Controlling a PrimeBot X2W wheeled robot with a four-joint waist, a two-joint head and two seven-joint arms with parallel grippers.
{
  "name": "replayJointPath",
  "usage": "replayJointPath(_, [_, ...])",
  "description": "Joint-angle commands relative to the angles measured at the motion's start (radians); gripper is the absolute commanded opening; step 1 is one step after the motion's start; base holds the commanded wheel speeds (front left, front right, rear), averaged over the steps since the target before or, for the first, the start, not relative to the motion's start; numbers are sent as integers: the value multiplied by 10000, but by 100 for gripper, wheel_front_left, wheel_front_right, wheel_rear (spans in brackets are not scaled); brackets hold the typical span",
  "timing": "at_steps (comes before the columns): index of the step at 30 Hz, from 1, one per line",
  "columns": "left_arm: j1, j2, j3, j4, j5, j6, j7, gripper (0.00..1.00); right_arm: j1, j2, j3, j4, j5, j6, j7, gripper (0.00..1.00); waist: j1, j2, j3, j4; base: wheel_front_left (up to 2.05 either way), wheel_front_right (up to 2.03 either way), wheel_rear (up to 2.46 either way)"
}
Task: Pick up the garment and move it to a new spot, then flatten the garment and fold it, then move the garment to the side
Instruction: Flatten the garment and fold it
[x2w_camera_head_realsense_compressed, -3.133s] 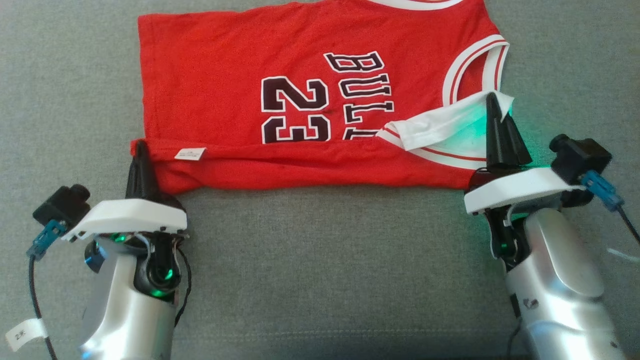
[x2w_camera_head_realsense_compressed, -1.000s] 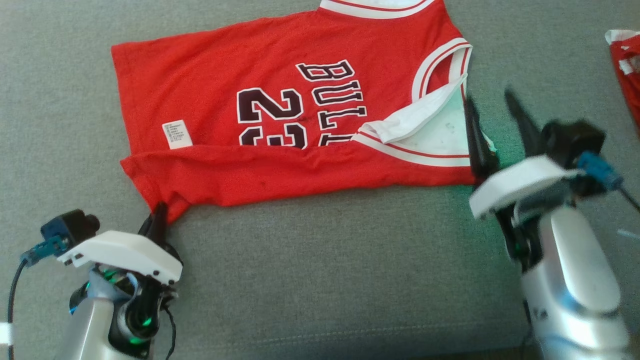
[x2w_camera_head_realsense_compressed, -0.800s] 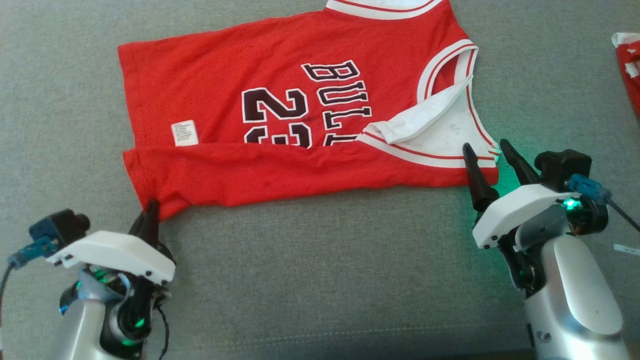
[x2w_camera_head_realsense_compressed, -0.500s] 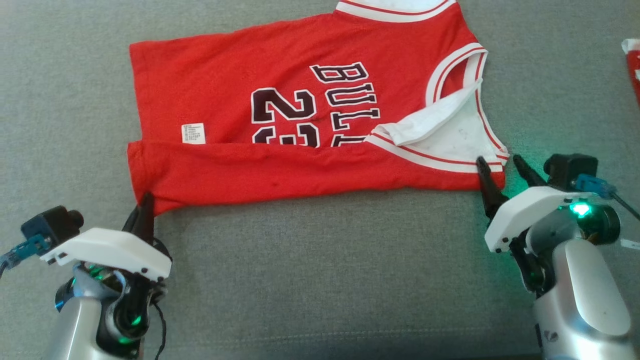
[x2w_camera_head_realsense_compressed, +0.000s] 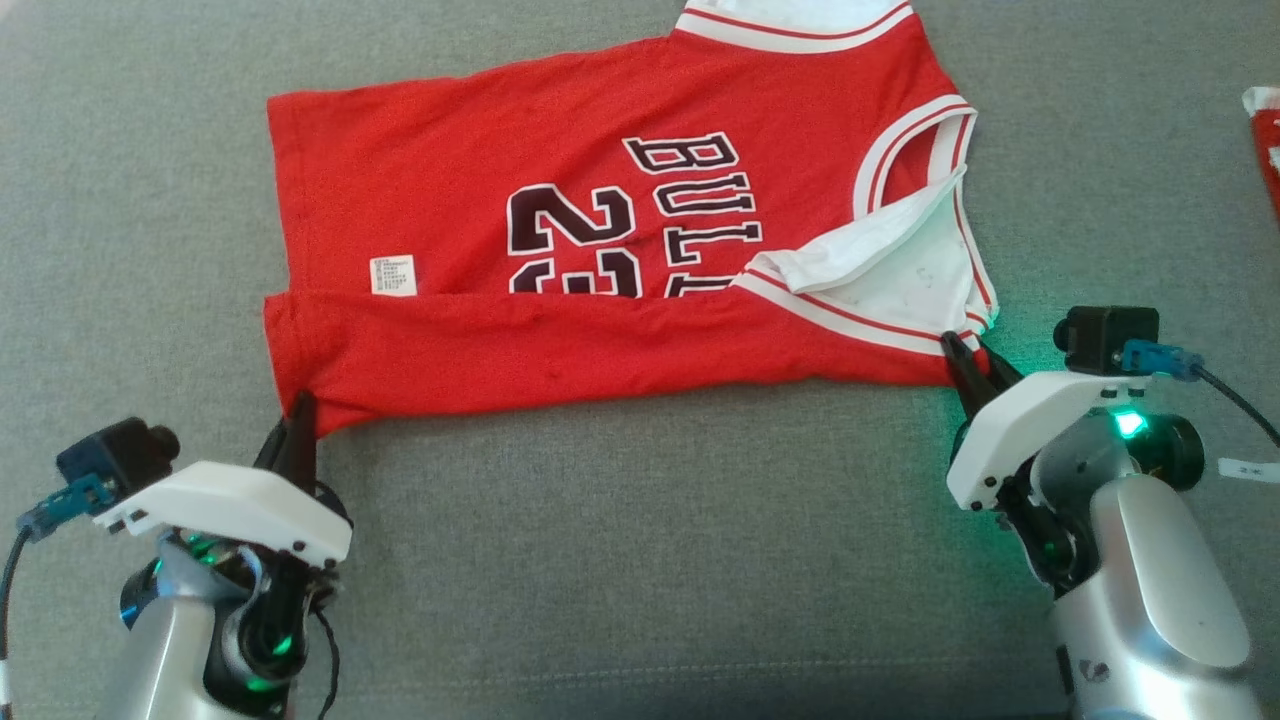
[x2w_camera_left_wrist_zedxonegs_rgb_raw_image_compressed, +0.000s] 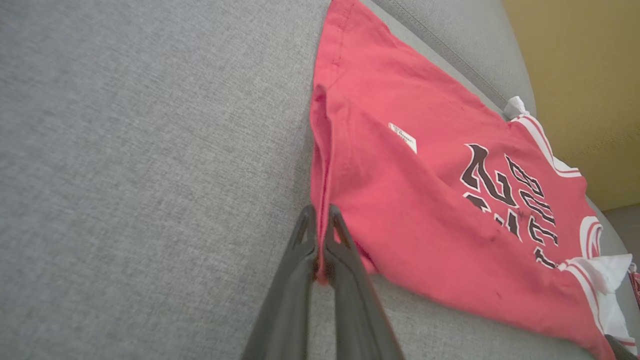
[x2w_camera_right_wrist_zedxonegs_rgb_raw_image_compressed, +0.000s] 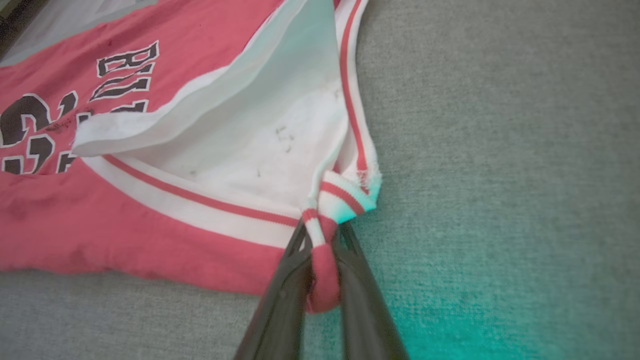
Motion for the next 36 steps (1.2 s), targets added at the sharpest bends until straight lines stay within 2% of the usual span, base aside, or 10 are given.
replayJointPath(1, [-354, 256, 380, -236, 55, -63, -127, 0, 71, -21, 251, -39, 62, -9, 145, 0, 0, 0, -37, -18, 0, 0, 0])
replayJointPath(5, [-448, 349, 377, -203, 86, -161, -200, 0, -91, -170, 254, -356, 513, -9, 180, 0, 0, 0, -183, -94, 0, 0, 0])
replayJointPath(9, [-436, 445, 389, -396, 111, -214, -252, 0, -46, -676, 254, -1145, 888, -9, 468, 0, 0, 0, -334, -159, 0, 0, 0])
replayJointPath(10, [-376, 485, 383, -574, 124, -216, -251, 0, 114, -944, 206, -1693, 1045, -9, 693, 0, 0, 0, -390, -178, 0, 0, 0])
replayJointPath(15, [34, 587, 313, -1306, 118, -220, -140, 0, 878, -1387, 16, -3412, 1557, -9, 1436, 0, 0, 0, -491, -232, 0, 0, 0])
replayJointPath(21, [968, 690, 85, -2105, 191, -61, 138, 0, 2171, -1441, -332, -5021, 1677, -9, 2197, 0, 0, 0, -520, -322, 0, 0, 0])
replayJointPath(27, [1670, 457, -137, -2049, 143, 78, 138, 0, 3098, -972, -550, -5089, 1732, -9, 2363, 0, 0, 0, -507, -373, 0, 0, 0])
replayJointPath(36, [1963, 253, -296, -1239, 28, -42, -46, 0, 3569, -584, -598, -4243, 1690, -9, 1947, 0, 0, 0, -494, -467, 0, 0, 0])
